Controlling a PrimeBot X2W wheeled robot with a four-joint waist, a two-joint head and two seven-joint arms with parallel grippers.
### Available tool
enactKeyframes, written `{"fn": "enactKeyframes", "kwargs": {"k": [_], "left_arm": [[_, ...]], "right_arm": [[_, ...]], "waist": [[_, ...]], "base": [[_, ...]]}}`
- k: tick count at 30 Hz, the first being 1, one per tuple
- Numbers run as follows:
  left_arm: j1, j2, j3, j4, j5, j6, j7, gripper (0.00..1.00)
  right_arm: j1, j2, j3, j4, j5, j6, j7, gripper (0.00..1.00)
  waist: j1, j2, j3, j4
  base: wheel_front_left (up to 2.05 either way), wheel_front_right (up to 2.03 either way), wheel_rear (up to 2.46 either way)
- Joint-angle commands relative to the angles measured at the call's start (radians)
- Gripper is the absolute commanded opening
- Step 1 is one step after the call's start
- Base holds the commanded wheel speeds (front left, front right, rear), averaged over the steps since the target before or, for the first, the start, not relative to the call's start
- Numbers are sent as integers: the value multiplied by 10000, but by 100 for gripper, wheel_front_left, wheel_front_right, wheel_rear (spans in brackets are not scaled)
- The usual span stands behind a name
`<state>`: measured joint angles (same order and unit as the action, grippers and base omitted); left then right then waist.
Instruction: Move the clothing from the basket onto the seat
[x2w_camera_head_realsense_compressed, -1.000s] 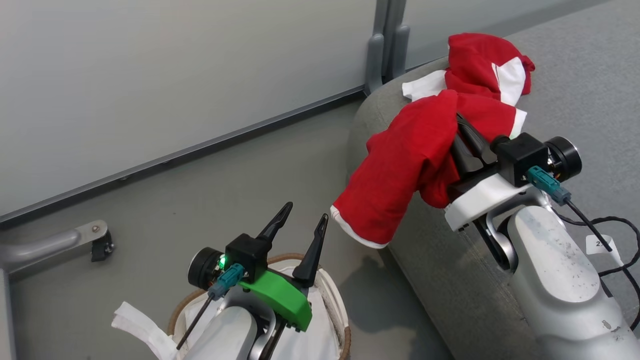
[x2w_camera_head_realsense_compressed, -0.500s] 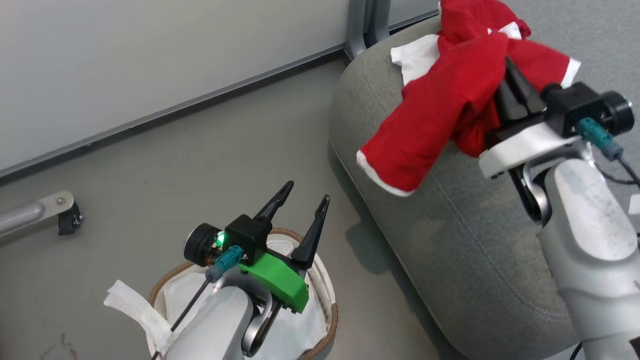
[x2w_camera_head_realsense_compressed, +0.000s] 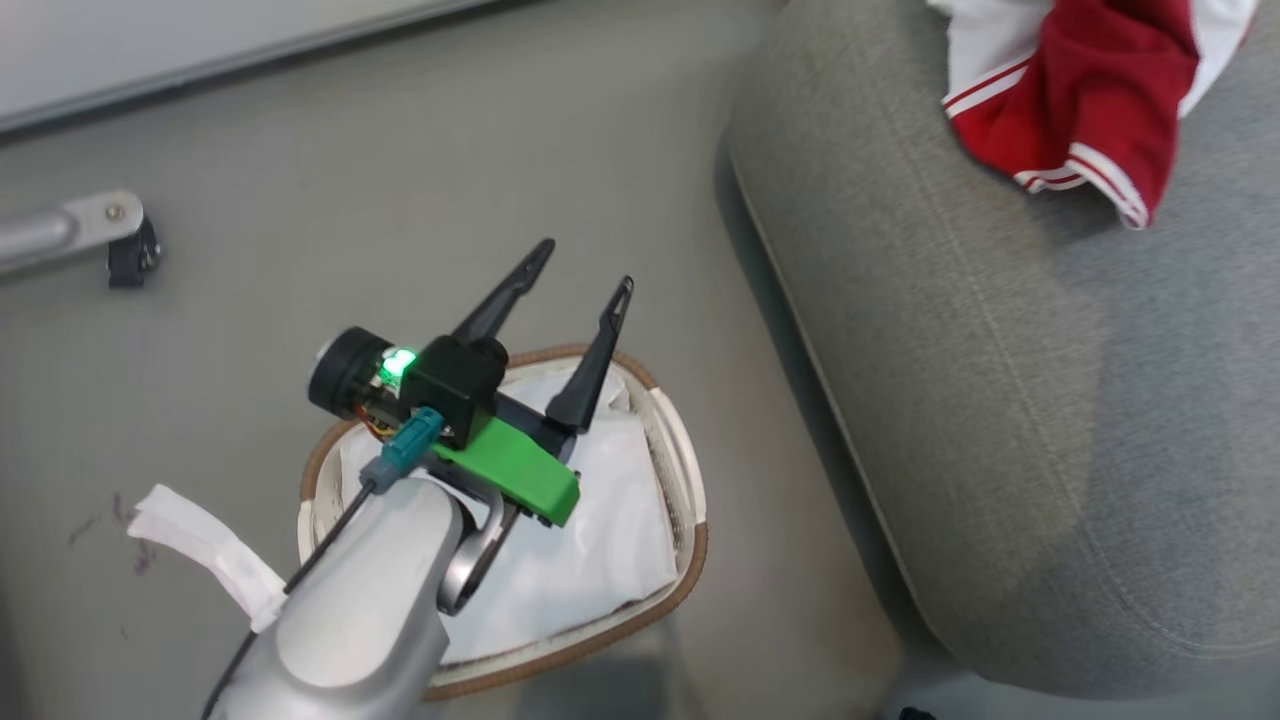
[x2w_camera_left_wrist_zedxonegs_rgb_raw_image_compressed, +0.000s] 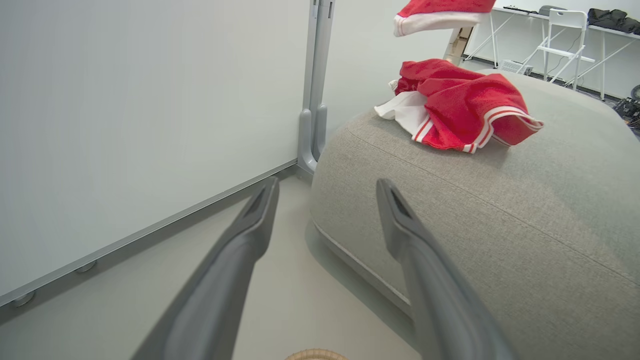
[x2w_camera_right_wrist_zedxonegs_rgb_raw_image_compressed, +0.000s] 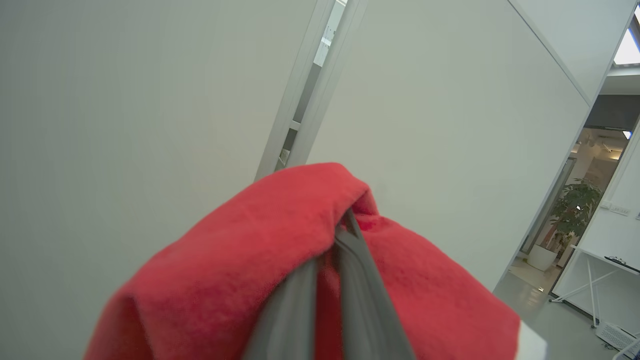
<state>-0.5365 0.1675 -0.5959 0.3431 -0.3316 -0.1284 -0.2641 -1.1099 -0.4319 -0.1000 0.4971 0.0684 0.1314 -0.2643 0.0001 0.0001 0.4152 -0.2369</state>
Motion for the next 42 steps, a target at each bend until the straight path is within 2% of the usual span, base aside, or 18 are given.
{"fn": "enactKeyframes", "kwargs": {"k": [1, 5, 10, 14, 21, 22, 23, 24, 25, 34, 42], "left_arm": [[-255, 127, 100, -96, 112, -37, -4, 100], [-420, 299, 298, -396, 317, -38, -4, 100], [-285, 447, 366, -487, 490, -29, -4, 100], [-106, 587, 403, -506, 560, 0, -4, 100], [53, 617, 307, -410, 553, -3, -4, 100], [85, 606, 281, -382, 542, -4, -4, 100], [98, 591, 261, -358, 530, -4, -4, 100], [98, 573, 240, -333, 509, -6, -4, 100], [93, 555, 223, -314, 485, -7, -4, 100], [262, 182, 318, -273, 153, -18, -4, 100], [665, -251, 773, -183, -47, -26, -4, 100]], "right_arm": [[-45, -134, -273, 86, -90, -15, -1, 0], [615, -336, -1360, 149, -215, -15, -1, 0], [1908, 99, -2318, 241, -322, -15, -1, 0], [2796, 548, -2710, 424, -444, -15, -1, 0], [3248, 1106, -3029, 730, -615, -15, -1, 0], [3259, 1169, -3048, 773, -641, -15, -1, 17], [3277, 1207, -3063, 796, -672, -15, -1, 42], [3303, 1235, -3074, 815, -724, -15, -1, 82], [3330, 1245, -3091, 805, -749, -15, -1, 100], [4328, 1245, -2966, 372, -832, -15, -1, 100], [5213, 1114, -2733, 3, -797, -15, -1, 100]], "waist": [[-1, -1, 1282, 780], [-1, -1, 2000, 899], [-1, -1, 2370, 793], [-1, -1, 2473, 622], [-1, -1, 2359, 397], [-1, -1, 2309, 380], [-1, -1, 2263, 372], [-1, -1, 2209, 369], [-1, -1, 2156, 374], [-1, -1, 1452, 444], [-1, -1, 370, 535]], "base": [[0, 0, 0], [0, 0, 0], [0, 0, 0], [0, 0, 0], [0, 0, 0], [0, 0, 0], [0, 0, 0], [0, 0, 0], [0, 0, 0], [0, 0, 0], [0, 0, 0]]}}
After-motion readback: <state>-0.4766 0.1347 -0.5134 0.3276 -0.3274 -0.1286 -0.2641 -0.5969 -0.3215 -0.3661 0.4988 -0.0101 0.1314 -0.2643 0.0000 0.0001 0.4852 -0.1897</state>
